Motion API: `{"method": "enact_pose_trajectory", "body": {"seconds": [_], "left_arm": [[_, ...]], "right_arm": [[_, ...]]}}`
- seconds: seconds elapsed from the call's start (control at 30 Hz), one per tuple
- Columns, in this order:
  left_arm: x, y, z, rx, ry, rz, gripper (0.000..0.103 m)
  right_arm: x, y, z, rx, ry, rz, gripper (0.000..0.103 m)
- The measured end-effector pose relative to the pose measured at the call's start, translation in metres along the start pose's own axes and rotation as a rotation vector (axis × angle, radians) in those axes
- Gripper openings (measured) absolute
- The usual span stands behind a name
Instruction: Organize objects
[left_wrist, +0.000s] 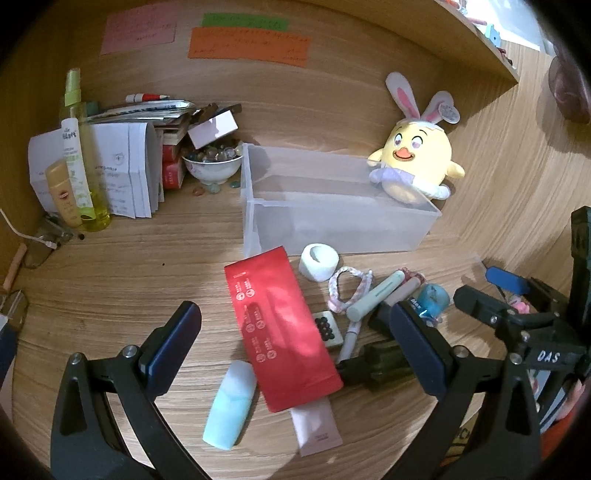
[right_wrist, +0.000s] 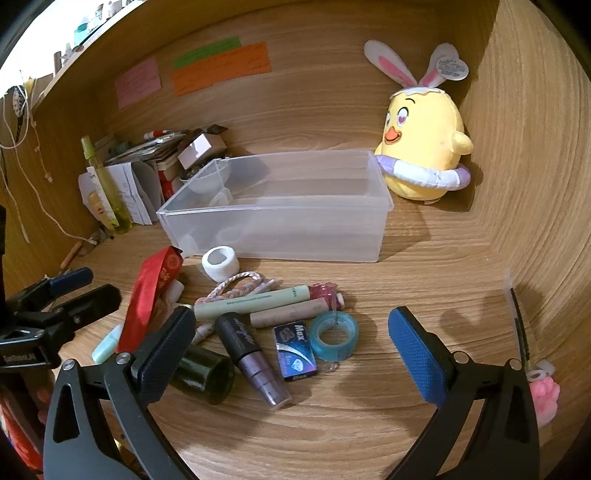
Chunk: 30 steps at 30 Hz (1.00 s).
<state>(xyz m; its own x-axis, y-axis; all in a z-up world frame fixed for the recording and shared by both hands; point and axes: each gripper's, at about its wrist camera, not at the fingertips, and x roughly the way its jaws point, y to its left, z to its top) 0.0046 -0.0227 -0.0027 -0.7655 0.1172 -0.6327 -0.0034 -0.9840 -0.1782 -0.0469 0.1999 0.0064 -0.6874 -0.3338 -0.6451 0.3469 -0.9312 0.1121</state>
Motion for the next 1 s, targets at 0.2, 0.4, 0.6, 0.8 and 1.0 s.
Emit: {"method": "enact_pose_trajectory", "body": {"seconds": [0.2,0.4,0.6,0.8,1.0], "left_arm": [[0.008,0.018,0.001,-0.013,0.033,0.011,0.102],[0.038,0.037,0.007,-0.101,0.153,-0.065,0.086],[0.055,0.035,0.014,-0.121,0.173,-0.074,0.086],[0.075,0.034,0.024,-0.11,0.202,-0.058,0.086],[0.093,0.039,0.025,-0.152,0.239,-0.066,0.074]], "right_arm": [[0.009,-0.013,-0.004,0.02,0.025,-0.014,0.102],[0.023,-0.026,-0.01,0.042,0.08,-0.023,0.088],[0.035,-0.038,-0.015,0.067,0.132,-0.018,0.072],[0.042,-0.036,-0.017,0.051,0.153,-0.013,0.066],[0.054,-0.032,-0.019,0.051,0.187,0.007,0.057]]}}
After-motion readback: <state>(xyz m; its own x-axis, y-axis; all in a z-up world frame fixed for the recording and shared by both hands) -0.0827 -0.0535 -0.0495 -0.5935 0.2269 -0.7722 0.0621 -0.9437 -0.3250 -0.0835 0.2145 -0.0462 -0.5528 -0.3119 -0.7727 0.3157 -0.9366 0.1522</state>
